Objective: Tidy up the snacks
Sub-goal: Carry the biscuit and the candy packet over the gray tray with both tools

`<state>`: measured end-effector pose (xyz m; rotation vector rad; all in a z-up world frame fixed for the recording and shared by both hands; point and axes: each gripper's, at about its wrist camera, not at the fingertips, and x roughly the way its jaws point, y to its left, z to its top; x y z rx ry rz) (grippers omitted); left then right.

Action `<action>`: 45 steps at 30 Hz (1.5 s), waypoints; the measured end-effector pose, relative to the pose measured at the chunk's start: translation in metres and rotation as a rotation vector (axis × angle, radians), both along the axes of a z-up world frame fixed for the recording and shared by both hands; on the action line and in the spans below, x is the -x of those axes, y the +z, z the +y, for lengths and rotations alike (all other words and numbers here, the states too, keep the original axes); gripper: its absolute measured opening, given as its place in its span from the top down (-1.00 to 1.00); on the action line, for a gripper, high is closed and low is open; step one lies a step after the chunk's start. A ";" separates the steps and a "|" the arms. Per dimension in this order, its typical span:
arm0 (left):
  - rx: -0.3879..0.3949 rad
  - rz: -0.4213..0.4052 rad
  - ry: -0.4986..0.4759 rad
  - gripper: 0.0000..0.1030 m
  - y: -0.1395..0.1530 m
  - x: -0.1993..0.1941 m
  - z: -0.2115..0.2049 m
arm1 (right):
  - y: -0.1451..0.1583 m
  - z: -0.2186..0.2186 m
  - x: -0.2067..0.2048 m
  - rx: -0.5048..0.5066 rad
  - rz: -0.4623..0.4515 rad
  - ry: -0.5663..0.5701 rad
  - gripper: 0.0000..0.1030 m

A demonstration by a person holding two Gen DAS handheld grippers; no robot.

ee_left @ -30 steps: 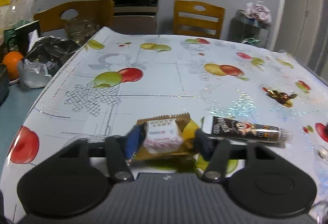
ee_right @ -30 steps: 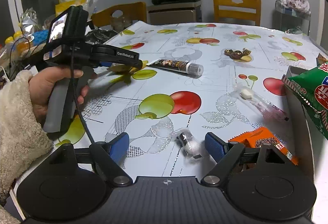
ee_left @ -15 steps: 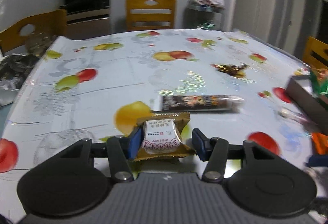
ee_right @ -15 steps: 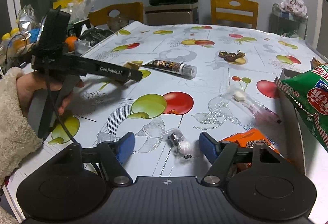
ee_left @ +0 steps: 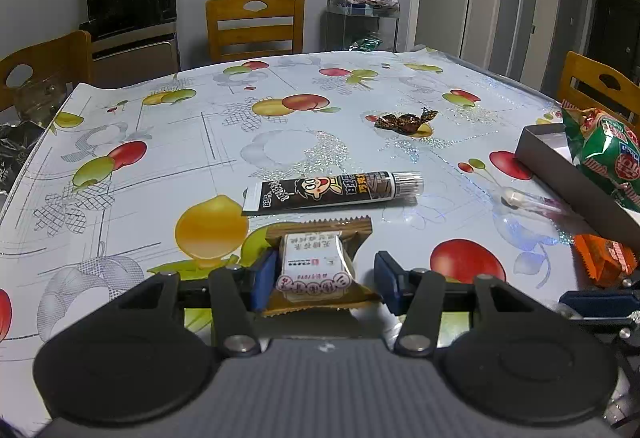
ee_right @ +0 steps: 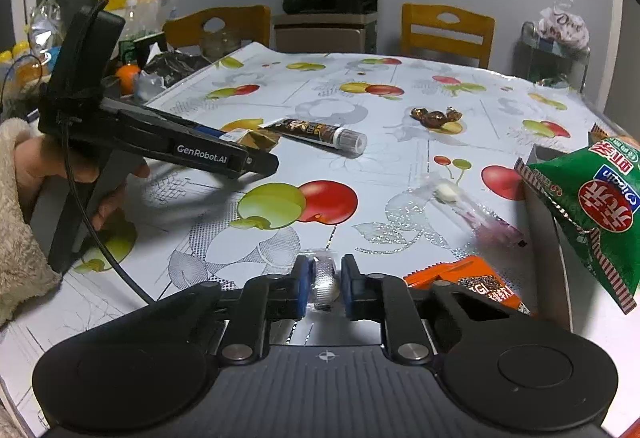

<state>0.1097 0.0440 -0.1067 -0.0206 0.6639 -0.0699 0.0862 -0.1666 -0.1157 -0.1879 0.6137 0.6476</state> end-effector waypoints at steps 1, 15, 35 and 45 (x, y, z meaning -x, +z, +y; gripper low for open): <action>0.000 0.000 -0.002 0.02 0.000 0.000 0.001 | 0.000 0.000 0.000 0.000 -0.001 -0.003 0.67; 0.019 -0.015 -0.021 0.02 0.000 0.001 0.000 | 0.019 -0.018 0.018 -0.069 -0.027 -0.011 0.69; 0.031 -0.046 -0.018 0.08 0.021 0.059 -0.048 | 0.033 -0.060 0.017 -0.163 -0.044 -0.014 0.69; 0.008 -0.114 -0.072 0.08 0.053 0.073 -0.073 | 0.058 -0.094 0.007 -0.225 -0.116 -0.073 0.69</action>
